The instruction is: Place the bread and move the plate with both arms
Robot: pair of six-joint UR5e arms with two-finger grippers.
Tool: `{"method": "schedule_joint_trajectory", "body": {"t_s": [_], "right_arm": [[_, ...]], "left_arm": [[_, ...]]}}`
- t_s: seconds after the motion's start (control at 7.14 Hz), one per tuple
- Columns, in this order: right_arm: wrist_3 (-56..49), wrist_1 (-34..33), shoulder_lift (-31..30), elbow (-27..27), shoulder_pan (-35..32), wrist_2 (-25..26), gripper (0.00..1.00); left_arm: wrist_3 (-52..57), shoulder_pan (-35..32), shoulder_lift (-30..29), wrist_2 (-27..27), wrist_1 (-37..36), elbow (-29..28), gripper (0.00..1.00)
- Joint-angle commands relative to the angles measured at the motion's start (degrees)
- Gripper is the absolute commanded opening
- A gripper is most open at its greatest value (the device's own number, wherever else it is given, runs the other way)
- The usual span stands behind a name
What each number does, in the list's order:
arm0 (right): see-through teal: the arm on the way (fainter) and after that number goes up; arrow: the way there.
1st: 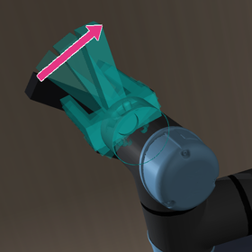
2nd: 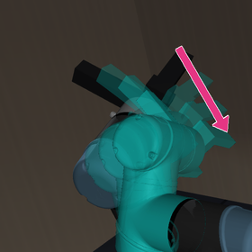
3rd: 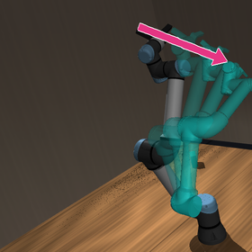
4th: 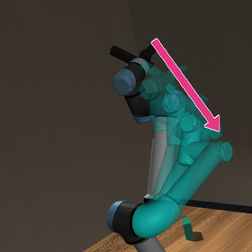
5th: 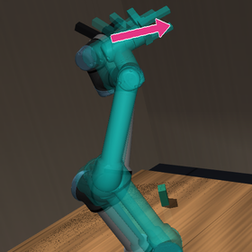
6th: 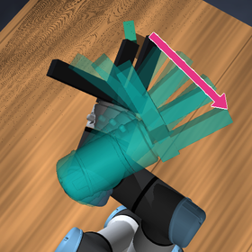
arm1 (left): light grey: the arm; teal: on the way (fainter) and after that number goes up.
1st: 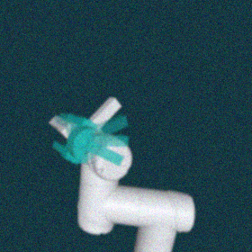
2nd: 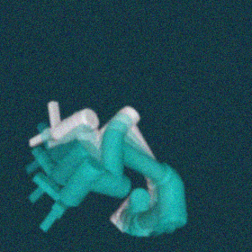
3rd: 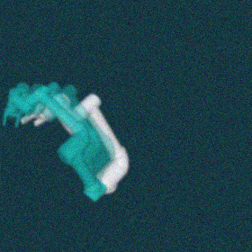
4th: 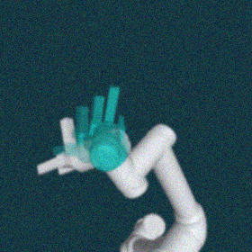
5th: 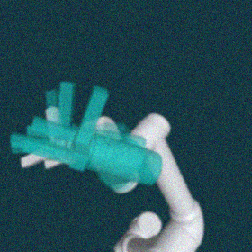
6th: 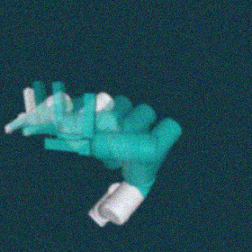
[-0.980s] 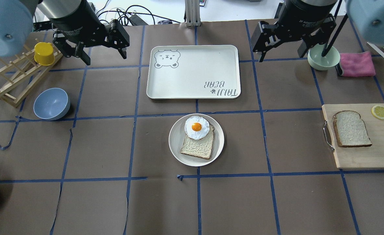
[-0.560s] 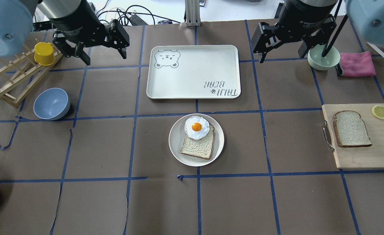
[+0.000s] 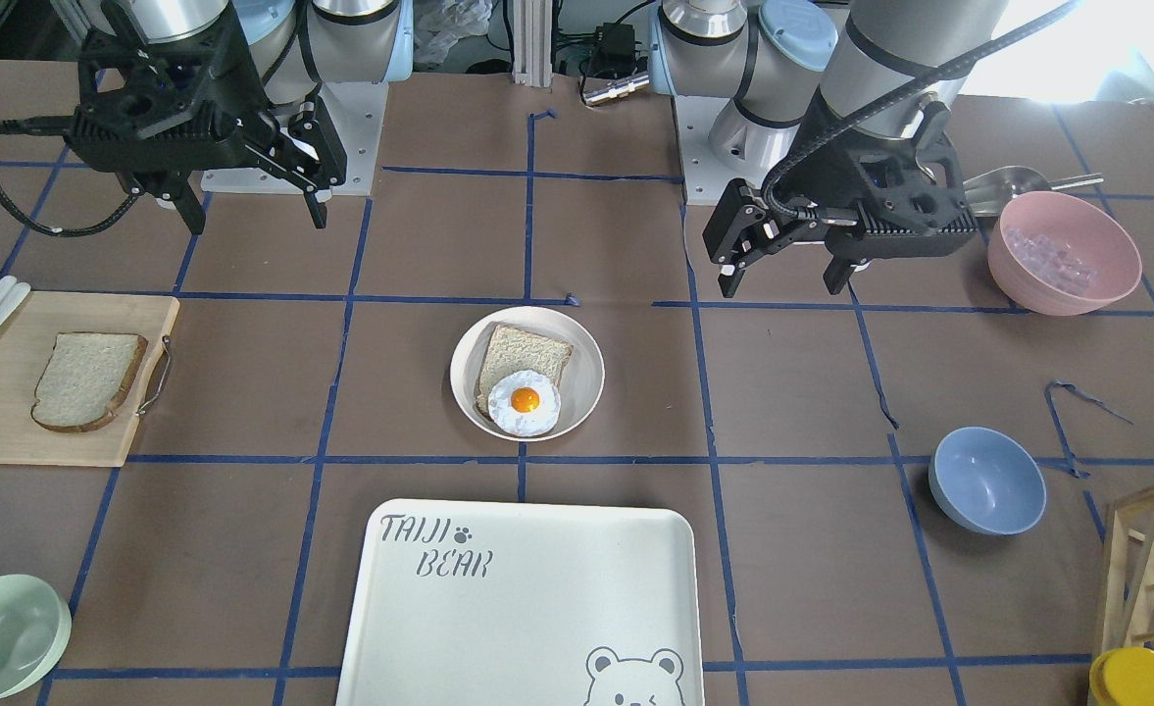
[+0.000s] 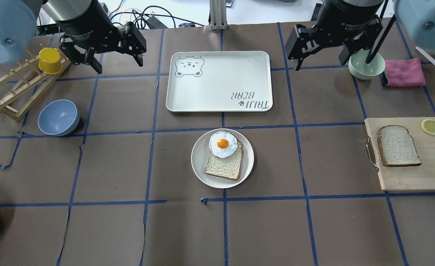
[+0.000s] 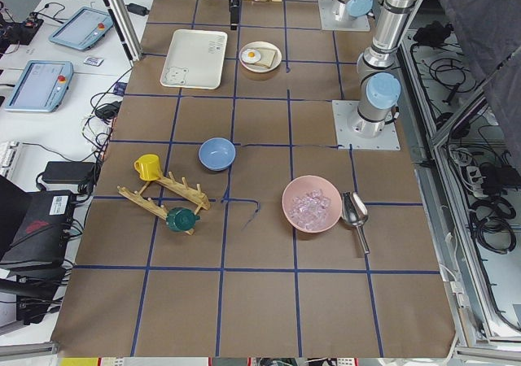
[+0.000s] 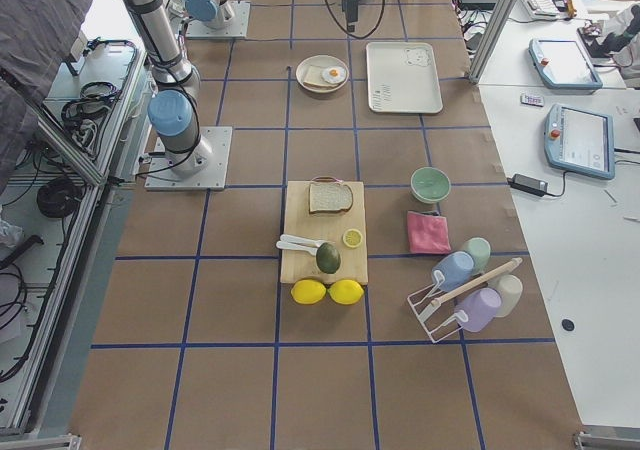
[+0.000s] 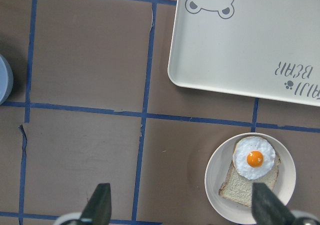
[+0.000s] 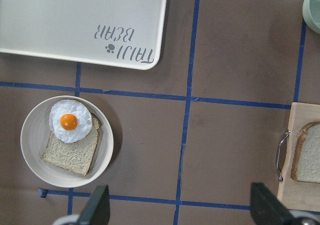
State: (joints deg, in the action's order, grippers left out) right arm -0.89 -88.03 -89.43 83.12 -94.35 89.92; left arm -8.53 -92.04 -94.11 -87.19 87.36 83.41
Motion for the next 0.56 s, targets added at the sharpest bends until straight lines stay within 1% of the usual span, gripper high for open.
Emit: {"method": "schedule_joint_trajectory", "body": {"t_s": [0.0,0.42], "right_arm": [[0.28,2.93,0.22,0.73,-0.04,0.08,1.00],[0.36,2.16,0.13,0.73,-0.04,0.25,1.00]], "left_arm": [[0.00,-0.07,-0.02,0.00,0.00,0.00,1.00],[0.00,-0.07,-0.02,0.00,0.00,0.00,1.00]]}}
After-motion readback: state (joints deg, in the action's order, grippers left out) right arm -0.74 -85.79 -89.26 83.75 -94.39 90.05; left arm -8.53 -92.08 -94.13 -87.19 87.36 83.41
